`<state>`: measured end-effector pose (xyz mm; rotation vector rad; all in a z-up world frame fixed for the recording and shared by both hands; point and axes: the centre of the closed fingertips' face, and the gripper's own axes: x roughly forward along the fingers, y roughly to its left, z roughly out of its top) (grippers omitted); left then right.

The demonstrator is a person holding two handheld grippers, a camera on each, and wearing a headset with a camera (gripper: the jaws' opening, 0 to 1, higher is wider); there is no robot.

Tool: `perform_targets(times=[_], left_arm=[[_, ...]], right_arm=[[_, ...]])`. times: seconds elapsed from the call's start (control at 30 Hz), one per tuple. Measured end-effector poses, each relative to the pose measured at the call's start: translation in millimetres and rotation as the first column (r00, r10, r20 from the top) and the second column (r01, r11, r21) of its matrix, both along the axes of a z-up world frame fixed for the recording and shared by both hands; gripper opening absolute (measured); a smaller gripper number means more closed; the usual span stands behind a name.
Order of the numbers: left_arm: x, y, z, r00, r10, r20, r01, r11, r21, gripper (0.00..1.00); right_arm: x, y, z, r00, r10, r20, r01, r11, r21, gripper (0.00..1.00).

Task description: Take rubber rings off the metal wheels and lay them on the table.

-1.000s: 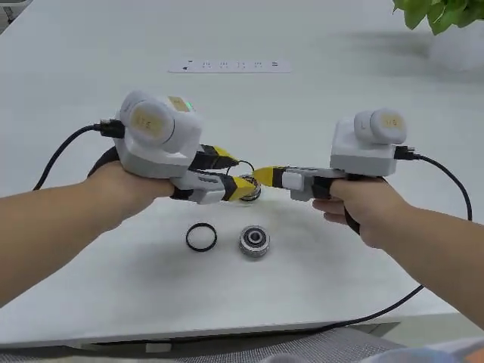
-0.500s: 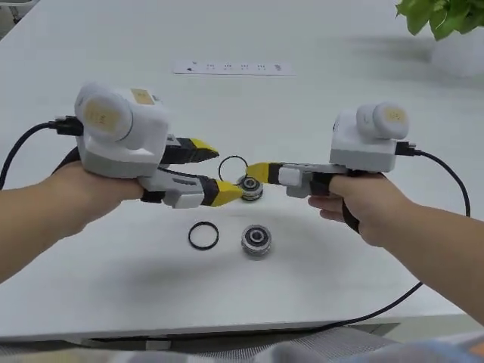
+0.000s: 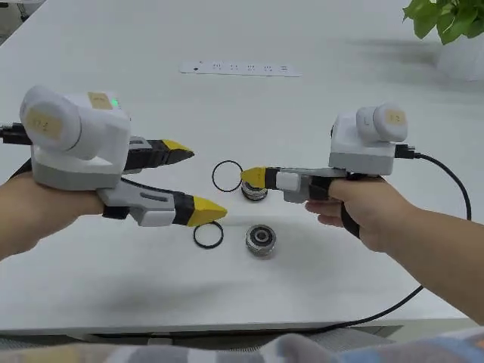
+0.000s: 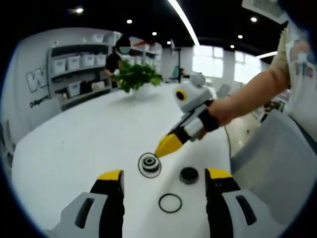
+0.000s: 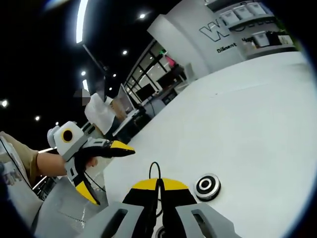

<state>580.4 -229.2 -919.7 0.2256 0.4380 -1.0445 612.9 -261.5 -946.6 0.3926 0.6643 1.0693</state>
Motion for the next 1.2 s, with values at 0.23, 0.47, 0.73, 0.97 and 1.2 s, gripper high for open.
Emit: perform_targets(times=[0.23, 0.47, 0.73, 0.97, 1.2], left_arm=[[-11.1, 5.8, -3.4, 1.000, -0.008, -0.008, 0.008, 1.000, 0.000, 0.73], [-18.2, 9.6, -7.8, 1.000, -0.008, -0.019, 0.008, 1.000, 0.004, 0.76], [-21.8, 15.0, -11.3, 0.999, 0.000, -0.033, 0.000, 1.000, 0.002, 0.78], [-23.7, 19.2, -12.8, 0.999, 0.006, -0.039, -0.006, 1.000, 0.003, 0.78], [-26.4, 21.5, -15.0, 0.999, 0.010, -0.044, -0.010, 1.000, 0.009, 0.77]], right_arm=[[-9.1, 5.9, -5.6, 0.999, 0.028, -0.044, -0.028, 1.000, 0.005, 0.00], [-23.5, 14.8, -16.2, 0.994, 0.077, -0.084, -0.078, 0.997, -0.010, 0.00], [-37.3, 21.2, -30.9, 0.983, 0.123, -0.139, -0.130, 0.991, -0.043, 0.00], [-45.6, 26.2, -40.9, 0.971, 0.159, -0.176, -0.174, 0.982, -0.073, 0.00], [-49.1, 27.4, -51.1, 0.964, 0.180, -0.198, -0.206, 0.971, -0.118, 0.00]])
